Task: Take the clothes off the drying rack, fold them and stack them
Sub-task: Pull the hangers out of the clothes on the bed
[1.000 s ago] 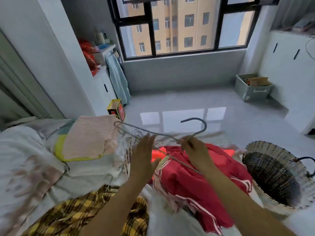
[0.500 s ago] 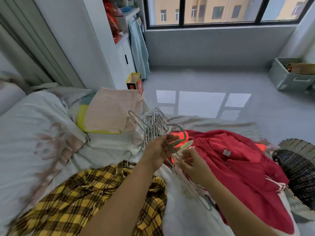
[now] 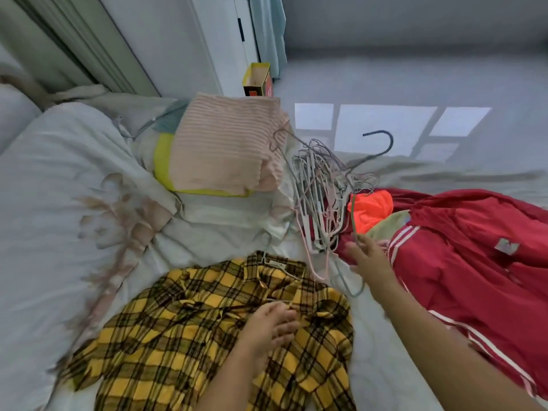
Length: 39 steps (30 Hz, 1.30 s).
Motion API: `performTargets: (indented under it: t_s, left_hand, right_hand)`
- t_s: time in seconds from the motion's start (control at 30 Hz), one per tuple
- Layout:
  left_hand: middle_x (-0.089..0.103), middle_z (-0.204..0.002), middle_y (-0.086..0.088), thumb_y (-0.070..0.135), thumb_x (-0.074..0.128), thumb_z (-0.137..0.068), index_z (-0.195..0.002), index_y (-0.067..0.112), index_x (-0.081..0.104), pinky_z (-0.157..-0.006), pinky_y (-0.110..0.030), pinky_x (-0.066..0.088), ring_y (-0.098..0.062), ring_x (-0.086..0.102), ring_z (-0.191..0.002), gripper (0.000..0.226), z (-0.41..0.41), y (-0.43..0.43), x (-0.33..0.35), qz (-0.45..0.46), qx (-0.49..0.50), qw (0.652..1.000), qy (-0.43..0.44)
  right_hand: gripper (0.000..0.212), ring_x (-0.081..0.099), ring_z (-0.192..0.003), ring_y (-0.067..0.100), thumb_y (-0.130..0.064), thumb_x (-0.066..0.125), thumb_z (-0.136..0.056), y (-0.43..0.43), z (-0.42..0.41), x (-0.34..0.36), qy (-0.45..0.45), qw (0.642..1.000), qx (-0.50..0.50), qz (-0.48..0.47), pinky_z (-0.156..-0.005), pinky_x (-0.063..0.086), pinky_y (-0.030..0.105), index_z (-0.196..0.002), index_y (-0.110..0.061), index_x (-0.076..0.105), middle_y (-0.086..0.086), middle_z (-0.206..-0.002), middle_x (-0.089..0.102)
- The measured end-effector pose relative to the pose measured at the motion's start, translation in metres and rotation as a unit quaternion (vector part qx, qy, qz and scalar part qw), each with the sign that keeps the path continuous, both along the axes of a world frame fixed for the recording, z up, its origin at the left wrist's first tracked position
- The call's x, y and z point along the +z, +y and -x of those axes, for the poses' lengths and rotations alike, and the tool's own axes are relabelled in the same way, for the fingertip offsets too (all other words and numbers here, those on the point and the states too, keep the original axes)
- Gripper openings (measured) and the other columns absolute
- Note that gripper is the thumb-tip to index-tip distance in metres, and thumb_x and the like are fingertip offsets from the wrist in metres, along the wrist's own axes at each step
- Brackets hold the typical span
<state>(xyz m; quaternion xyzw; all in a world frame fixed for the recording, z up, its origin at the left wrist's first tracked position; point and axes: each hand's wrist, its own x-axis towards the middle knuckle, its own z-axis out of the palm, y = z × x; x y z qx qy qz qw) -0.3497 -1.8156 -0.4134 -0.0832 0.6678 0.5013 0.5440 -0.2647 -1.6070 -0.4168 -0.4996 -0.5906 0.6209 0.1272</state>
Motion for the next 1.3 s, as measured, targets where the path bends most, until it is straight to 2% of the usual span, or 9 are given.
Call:
performTargets:
  t_s: [0.2, 0.27, 0.43, 0.53, 0.73, 0.93, 1.13, 1.23, 1.3]
  left_hand:
    - [0.065, -0.105, -0.015, 0.02, 0.045, -0.098, -0.113, 0.007, 0.049, -0.077, -0.037, 0.053, -0.03, 0.064, -0.094, 0.02, 0.037, -0.095, -0.051, 0.085, 0.074, 0.992, -0.054]
    - [0.066, -0.103, -0.016, 0.019, 0.044, -0.098, -0.107, 0.007, 0.051, -0.075, -0.037, 0.053, -0.03, 0.065, -0.092, 0.016, 0.043, -0.111, -0.057, 0.094, 0.088, 0.99, -0.058]
    - [0.068, -0.097, -0.017, 0.019, 0.046, -0.097, -0.098, 0.006, 0.056, -0.081, -0.041, 0.052, -0.032, 0.065, -0.091, 0.016, 0.056, -0.144, -0.068, 0.128, 0.106, 0.985, -0.054]
    - [0.066, -0.097, -0.019, 0.016, 0.042, -0.098, -0.095, 0.005, 0.055, -0.076, -0.039, 0.051, -0.033, 0.063, -0.089, 0.018, 0.062, -0.157, -0.072, 0.154, 0.132, 0.978, -0.052]
    - [0.065, -0.098, -0.019, 0.02, 0.042, -0.099, -0.098, 0.003, 0.055, -0.072, -0.037, 0.052, -0.03, 0.063, -0.087, 0.022, 0.065, -0.149, -0.061, 0.181, 0.121, 0.976, -0.011]
    - [0.058, -0.117, -0.013, 0.027, 0.056, -0.092, -0.112, 0.011, 0.049, -0.075, -0.032, 0.049, -0.022, 0.058, -0.097, 0.026, 0.09, -0.094, -0.009, 0.162, -0.009, 0.96, 0.227]
    - [0.033, -0.148, -0.003, 0.064, 0.065, -0.067, -0.144, 0.018, 0.025, -0.114, -0.048, 0.021, -0.023, 0.029, -0.137, 0.098, 0.107, -0.037, 0.079, 0.15, -0.269, 0.785, 0.538]
    - [0.068, -0.106, -0.001, 0.077, 0.056, -0.062, -0.117, 0.019, 0.058, -0.087, -0.027, 0.048, -0.012, 0.063, -0.098, 0.079, 0.082, -0.016, 0.131, 0.087, -0.31, 0.816, 0.481]
    - [0.071, -0.083, 0.003, 0.057, 0.066, -0.071, -0.101, 0.01, 0.066, -0.061, -0.011, 0.046, 0.002, 0.063, -0.071, 0.056, 0.052, 0.0, 0.16, 0.004, -0.271, 0.843, 0.465]
  right_hand:
    - [0.025, 0.053, -0.065, 0.025, -0.016, 0.051, -0.093, -0.022, 0.046, -0.093, -0.246, 0.948, 0.198, -0.047, -0.059, 0.041, 0.032, -0.074, -0.001, 0.057, 0.019, -0.075, 0.055]
    - [0.009, 0.048, -0.064, 0.015, -0.017, 0.056, -0.091, -0.042, 0.042, -0.134, -0.313, 0.921, 0.23, -0.025, -0.051, 0.035, 0.024, -0.091, -0.009, 0.058, 0.011, -0.083, 0.057]
    - [0.06, 0.037, -0.13, 0.033, -0.027, 0.057, -0.087, -0.064, 0.035, -0.197, -0.411, 0.869, 0.268, -0.055, -0.108, 0.033, 0.042, -0.139, -0.009, 0.032, 0.014, -0.142, 0.038]
    - [0.054, 0.045, -0.122, 0.028, -0.042, 0.057, -0.085, -0.079, 0.037, -0.195, -0.454, 0.835, 0.304, -0.068, -0.1, 0.039, 0.039, -0.128, -0.014, 0.043, 0.01, -0.133, 0.048]
    - [0.058, 0.055, -0.112, 0.025, -0.053, 0.051, -0.089, -0.15, 0.032, -0.155, -0.274, 0.916, 0.295, -0.006, -0.087, 0.043, 0.03, -0.134, -0.016, 0.047, 0.008, -0.124, 0.059]
    - [0.035, 0.043, -0.047, 0.002, -0.034, 0.067, -0.083, -0.132, 0.008, -0.06, -0.068, 0.97, 0.231, -0.023, -0.051, 0.032, 0.019, -0.055, -0.025, 0.049, -0.009, -0.048, 0.047]
    - [0.045, 0.06, -0.064, 0.009, -0.048, 0.072, -0.072, -0.061, -0.062, 0.048, 0.005, 0.946, 0.323, -0.008, -0.063, 0.046, 0.022, -0.082, -0.004, 0.069, 0.01, -0.069, 0.064]
    - [0.081, 0.064, -0.07, 0.017, -0.075, 0.069, -0.053, -0.026, -0.104, 0.096, 0.026, 0.947, 0.308, -0.088, -0.074, 0.051, 0.03, -0.086, -0.001, 0.07, 0.024, -0.081, 0.066]
    - [0.063, 0.063, -0.075, 0.012, -0.081, 0.064, -0.05, -0.002, -0.132, 0.12, 0.026, 0.945, 0.278, -0.169, -0.081, 0.05, 0.032, -0.087, -0.03, 0.072, 0.011, -0.08, 0.067]
